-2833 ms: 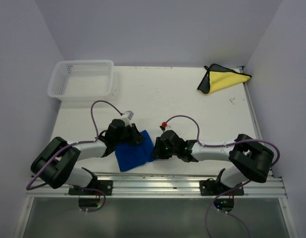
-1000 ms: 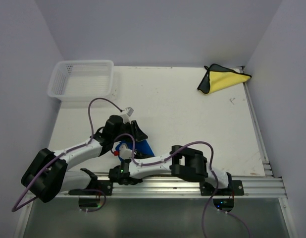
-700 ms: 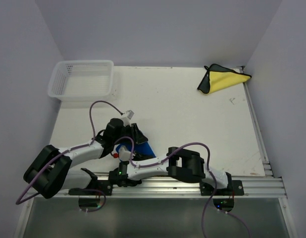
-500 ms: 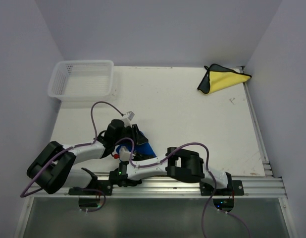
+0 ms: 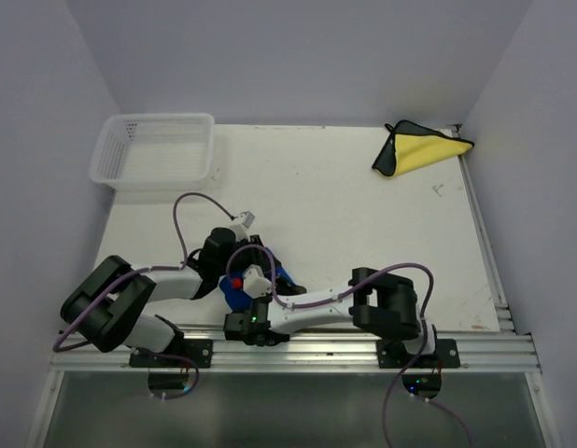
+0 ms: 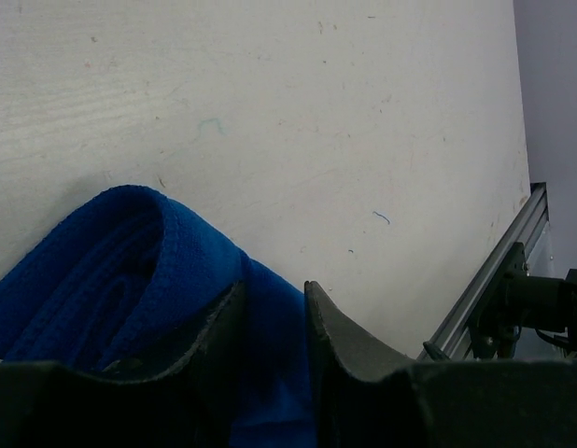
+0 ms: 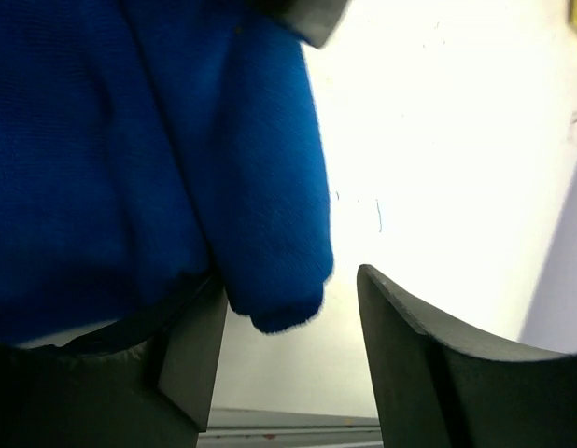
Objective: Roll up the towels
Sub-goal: Roll the towel
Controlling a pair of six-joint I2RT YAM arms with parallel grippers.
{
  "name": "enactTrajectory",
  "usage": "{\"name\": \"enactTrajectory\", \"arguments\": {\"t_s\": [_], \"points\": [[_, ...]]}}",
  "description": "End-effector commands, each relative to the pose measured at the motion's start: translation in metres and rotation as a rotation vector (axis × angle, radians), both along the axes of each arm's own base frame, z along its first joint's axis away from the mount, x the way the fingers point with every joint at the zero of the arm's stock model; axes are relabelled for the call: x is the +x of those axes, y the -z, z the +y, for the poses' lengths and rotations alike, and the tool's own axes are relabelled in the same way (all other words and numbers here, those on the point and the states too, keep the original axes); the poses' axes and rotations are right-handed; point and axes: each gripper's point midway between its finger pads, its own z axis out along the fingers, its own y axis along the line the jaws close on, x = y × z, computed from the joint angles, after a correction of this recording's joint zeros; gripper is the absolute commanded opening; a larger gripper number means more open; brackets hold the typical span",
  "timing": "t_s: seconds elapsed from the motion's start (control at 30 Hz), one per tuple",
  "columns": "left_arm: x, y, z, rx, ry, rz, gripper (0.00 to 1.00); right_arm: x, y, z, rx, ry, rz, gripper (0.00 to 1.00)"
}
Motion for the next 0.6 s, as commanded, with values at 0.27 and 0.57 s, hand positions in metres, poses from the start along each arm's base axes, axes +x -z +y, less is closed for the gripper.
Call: {"name": "enactTrajectory", "arguments": {"t_s": [0.27,0.57], "points": [[-0.020,0.047,0.023,0.128,-0.030,0.107,0.36,-0.021,-0.017,0.000,0.447,0.024,0.115,0.64],[-0.019,0.043,0.021,0.120,-0.029,0.101,0.36,-0.024,-0.049,0.008,0.871,-0.017,0.206,0.58]]}}
